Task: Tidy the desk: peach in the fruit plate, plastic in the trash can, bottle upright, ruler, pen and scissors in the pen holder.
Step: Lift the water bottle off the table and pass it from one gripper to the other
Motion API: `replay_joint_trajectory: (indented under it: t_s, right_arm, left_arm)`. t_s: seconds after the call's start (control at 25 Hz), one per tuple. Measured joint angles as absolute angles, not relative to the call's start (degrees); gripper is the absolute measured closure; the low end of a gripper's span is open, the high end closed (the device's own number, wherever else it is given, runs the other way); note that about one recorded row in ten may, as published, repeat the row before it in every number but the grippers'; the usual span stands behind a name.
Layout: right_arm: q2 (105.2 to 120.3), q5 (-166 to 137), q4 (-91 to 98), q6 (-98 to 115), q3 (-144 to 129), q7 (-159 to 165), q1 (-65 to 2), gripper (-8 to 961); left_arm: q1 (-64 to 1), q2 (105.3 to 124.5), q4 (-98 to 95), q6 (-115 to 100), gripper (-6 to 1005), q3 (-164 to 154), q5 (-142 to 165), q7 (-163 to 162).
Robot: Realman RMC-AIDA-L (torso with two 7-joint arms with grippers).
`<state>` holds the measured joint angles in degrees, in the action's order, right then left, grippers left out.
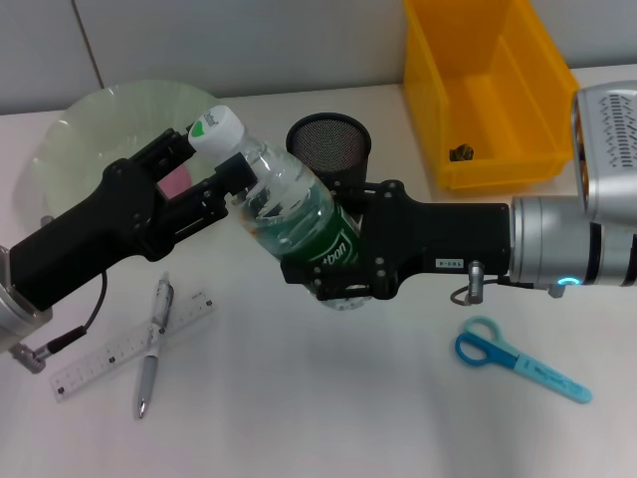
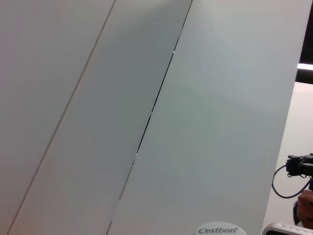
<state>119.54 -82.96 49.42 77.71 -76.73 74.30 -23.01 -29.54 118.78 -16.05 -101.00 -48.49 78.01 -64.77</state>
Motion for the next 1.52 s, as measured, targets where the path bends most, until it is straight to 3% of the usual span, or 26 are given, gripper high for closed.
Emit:
replay_joint_trajectory:
  t_s: [0.88,1.2,1.52]
  right_arm:
    - [119.62,-81.3,48.1,77.7,-77.5,73.3,-23.8,162]
    - [119.62,-81.3,48.0,77.8,-78.1,73.2,-24.1,160]
    - [119.62,-80.8,47.6,77.8,-78.1,72.8,-24.2,159]
  left_arm:
    - [-30.8,118.83,-11.9,-101.5,195,-48.7,76.0,-65.3]
    - [-30.8,118.83,-11.9,-101.5,389,-48.6,75.9,-65.3]
    - [-30.9,118.82,-11.8,-101.5,392,-48.6,75.8,-65.4]
